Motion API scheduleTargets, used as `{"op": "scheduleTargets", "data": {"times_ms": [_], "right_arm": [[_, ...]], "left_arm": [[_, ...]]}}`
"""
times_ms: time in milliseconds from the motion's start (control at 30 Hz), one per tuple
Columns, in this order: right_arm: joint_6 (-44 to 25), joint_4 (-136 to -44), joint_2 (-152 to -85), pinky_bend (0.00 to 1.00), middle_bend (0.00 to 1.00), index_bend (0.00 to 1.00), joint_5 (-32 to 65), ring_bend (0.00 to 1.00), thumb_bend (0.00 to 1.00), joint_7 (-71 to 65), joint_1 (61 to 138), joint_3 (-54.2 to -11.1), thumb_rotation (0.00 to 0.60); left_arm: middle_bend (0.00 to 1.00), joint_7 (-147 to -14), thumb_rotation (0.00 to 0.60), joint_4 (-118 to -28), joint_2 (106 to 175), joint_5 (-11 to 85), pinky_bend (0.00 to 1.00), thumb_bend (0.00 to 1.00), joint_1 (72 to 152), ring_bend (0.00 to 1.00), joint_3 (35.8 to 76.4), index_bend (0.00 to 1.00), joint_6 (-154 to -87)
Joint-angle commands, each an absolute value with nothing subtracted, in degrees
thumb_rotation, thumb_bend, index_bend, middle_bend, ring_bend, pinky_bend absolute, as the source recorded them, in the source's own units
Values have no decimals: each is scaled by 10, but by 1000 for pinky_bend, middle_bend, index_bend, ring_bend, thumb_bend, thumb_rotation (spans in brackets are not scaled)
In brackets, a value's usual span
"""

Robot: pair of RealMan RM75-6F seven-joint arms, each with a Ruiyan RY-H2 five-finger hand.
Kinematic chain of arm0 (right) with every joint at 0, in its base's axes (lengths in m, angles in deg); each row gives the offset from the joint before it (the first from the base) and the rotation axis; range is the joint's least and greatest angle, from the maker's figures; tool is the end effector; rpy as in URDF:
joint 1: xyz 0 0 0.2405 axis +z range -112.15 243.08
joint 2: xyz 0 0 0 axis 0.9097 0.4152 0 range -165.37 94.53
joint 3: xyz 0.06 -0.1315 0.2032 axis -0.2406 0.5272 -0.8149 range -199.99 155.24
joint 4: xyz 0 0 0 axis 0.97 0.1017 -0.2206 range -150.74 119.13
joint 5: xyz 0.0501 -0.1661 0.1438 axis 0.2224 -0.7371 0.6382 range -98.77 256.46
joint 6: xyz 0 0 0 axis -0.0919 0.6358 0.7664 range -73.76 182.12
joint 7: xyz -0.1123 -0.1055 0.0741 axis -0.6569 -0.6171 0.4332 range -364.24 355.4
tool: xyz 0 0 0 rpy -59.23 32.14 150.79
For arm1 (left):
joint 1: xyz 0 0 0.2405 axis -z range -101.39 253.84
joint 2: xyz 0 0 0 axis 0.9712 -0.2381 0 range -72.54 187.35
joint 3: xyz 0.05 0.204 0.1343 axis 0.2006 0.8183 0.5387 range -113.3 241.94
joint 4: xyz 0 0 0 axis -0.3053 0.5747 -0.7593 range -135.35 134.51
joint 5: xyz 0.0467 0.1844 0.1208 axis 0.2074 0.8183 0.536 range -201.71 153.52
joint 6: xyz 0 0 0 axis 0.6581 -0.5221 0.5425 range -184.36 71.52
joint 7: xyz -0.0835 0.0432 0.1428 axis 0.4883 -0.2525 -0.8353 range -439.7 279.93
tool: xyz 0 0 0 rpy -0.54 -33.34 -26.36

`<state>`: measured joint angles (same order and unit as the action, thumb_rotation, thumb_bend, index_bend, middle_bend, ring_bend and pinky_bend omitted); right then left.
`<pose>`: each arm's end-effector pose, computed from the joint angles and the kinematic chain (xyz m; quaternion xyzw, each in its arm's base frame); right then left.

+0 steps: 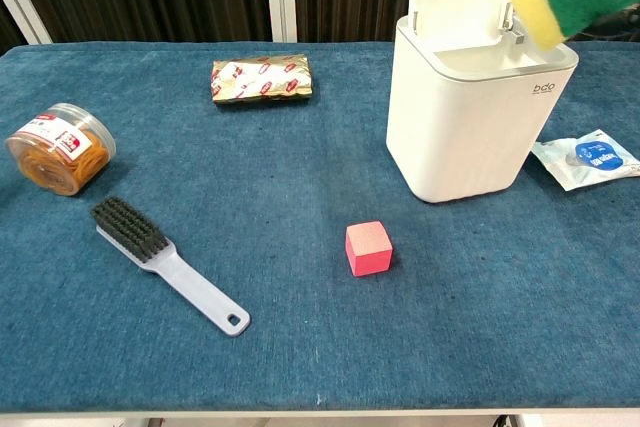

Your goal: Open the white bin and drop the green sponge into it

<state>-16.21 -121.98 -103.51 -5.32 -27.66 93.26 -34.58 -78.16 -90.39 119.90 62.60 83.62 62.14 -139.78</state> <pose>-0.1306 -0.3118 0.0911 0.7137 -0.2391 0.4515 0.4791 -0.3142 0.2210 0.1487 -0.6191 -0.3714 -0.3807 0.5778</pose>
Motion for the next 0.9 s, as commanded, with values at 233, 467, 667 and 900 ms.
{"op": "scheduleTargets", "data": {"times_ms": [233, 467, 667, 900], "right_arm": [[-91, -1237, -1066, 160, 174, 0, 63, 83, 445, -383, 995, -365, 600], [-111, -1241, -1059, 84, 38, 0, 44, 0, 331, -377, 990, -352, 600], [-155, -1261, -1023, 83, 22, 0, -5, 0, 327, -342, 955, -327, 600], [-325, -1232, -998, 13, 0, 0, -145, 0, 327, -317, 808, -210, 600]], "left_arm": [[0, -776, 600, -903, 1197, 629, 3, 70, 836, 0, 623, 0, -1398], [0, -774, 600, -902, 1196, 630, 3, 70, 835, 0, 623, 0, -1401], [0, -772, 600, -903, 1196, 630, 3, 70, 834, 0, 623, 0, -1403], [0, -778, 600, -904, 1198, 633, 3, 70, 831, 0, 623, 0, -1410]]}}
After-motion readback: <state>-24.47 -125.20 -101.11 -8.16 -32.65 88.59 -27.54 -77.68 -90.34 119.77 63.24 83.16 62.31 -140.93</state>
